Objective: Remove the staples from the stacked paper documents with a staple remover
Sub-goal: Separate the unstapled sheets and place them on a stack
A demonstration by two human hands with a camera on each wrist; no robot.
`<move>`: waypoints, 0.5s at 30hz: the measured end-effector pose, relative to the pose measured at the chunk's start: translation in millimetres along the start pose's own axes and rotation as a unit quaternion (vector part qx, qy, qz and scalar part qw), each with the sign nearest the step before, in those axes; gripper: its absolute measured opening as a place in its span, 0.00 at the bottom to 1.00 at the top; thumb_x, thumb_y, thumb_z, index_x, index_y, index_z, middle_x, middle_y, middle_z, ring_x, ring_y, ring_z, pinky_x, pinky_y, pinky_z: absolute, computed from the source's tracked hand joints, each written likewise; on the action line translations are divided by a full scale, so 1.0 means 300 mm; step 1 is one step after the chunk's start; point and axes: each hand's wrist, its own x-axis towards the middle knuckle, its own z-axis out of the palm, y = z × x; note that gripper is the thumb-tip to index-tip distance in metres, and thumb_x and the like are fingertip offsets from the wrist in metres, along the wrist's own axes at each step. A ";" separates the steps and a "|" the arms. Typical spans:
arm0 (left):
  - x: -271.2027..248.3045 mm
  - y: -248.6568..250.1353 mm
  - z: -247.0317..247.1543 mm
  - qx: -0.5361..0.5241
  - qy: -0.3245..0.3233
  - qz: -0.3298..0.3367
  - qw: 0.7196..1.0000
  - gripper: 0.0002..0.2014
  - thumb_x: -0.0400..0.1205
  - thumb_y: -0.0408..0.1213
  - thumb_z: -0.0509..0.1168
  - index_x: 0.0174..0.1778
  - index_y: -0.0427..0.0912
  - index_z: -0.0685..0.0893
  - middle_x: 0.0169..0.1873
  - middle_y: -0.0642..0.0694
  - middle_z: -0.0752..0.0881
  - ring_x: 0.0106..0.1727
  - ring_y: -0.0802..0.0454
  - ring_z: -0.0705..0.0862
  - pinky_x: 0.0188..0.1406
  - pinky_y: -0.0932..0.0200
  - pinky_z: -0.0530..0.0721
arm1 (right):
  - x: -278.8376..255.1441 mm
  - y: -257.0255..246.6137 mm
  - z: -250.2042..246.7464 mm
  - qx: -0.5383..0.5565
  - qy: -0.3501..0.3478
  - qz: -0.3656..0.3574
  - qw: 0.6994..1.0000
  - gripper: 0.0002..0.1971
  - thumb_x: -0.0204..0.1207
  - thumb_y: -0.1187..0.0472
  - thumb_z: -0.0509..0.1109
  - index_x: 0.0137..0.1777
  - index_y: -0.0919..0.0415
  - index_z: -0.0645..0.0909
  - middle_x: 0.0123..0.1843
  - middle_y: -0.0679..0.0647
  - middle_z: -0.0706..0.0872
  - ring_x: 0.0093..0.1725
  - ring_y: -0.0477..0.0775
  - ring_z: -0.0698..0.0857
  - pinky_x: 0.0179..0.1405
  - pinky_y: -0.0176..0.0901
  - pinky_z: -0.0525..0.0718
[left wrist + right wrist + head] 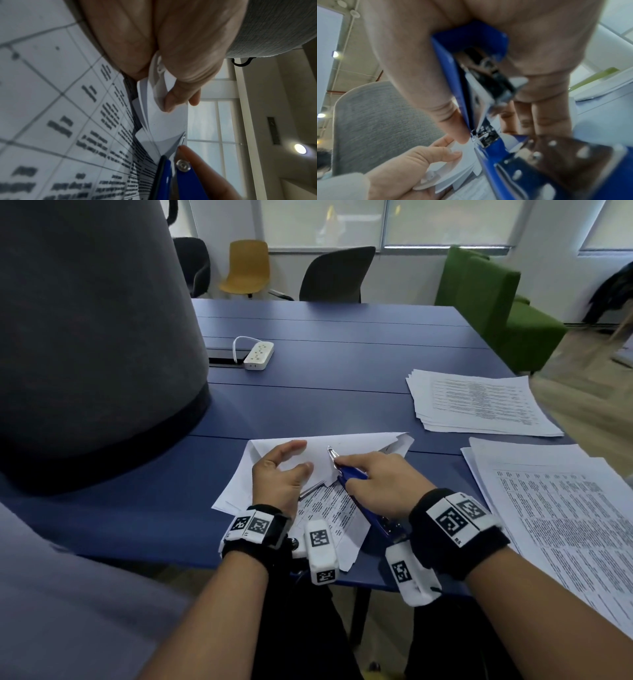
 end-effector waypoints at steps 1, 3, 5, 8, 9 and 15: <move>0.000 0.001 0.001 0.002 0.000 0.000 1.000 0.20 0.68 0.24 0.76 0.48 0.53 0.94 0.56 0.51 0.90 0.63 0.32 0.89 0.67 0.30 0.85 | 0.002 -0.005 -0.004 0.003 -0.002 0.001 1.000 0.24 0.80 0.56 0.64 0.76 0.40 0.79 0.67 0.47 0.86 0.52 0.46 0.82 0.54 0.32 0.77; 0.000 0.000 0.000 0.002 0.000 -0.001 1.000 0.19 0.67 0.24 0.76 0.48 0.52 0.95 0.56 0.52 0.90 0.64 0.33 0.88 0.68 0.31 0.84 | 0.009 -0.013 -0.012 0.026 -0.003 0.003 1.000 0.22 0.80 0.57 0.65 0.73 0.40 0.82 0.57 0.45 0.88 0.44 0.45 0.83 0.46 0.31 0.79; 0.003 -0.001 0.003 -0.003 0.006 -0.004 1.000 0.20 0.69 0.21 0.76 0.47 0.52 0.95 0.57 0.51 0.90 0.65 0.33 0.88 0.69 0.31 0.84 | 0.016 -0.015 -0.025 0.095 -0.008 0.003 0.995 0.18 0.79 0.62 0.64 0.64 0.45 0.87 0.42 0.45 0.90 0.37 0.49 0.83 0.42 0.39 0.83; 0.006 0.002 0.004 -0.027 0.016 -0.027 0.999 0.20 0.70 0.20 0.76 0.48 0.51 0.95 0.62 0.45 0.88 0.64 0.31 0.88 0.66 0.29 0.85 | 0.012 -0.014 -0.034 0.233 -0.029 0.005 0.972 0.17 0.79 0.68 0.65 0.55 0.46 0.89 0.44 0.57 0.93 0.41 0.53 0.85 0.51 0.52 0.88; 0.008 0.003 0.002 -0.038 0.018 -0.037 0.998 0.20 0.71 0.20 0.76 0.49 0.51 0.95 0.64 0.41 0.88 0.62 0.30 0.89 0.63 0.27 0.86 | 0.013 -0.007 -0.027 0.270 -0.029 0.004 0.962 0.18 0.79 0.69 0.65 0.54 0.45 0.89 0.49 0.59 0.93 0.44 0.53 0.87 0.54 0.51 0.87; 0.014 0.001 -0.009 -0.042 0.023 -0.049 0.998 0.22 0.73 0.16 0.74 0.50 0.49 0.94 0.60 0.39 0.90 0.55 0.31 0.92 0.62 0.27 0.86 | -0.003 0.029 -0.113 0.485 0.055 -0.003 0.873 0.23 0.79 0.69 0.61 0.65 0.45 0.88 0.51 0.61 0.91 0.39 0.58 0.86 0.35 0.42 0.84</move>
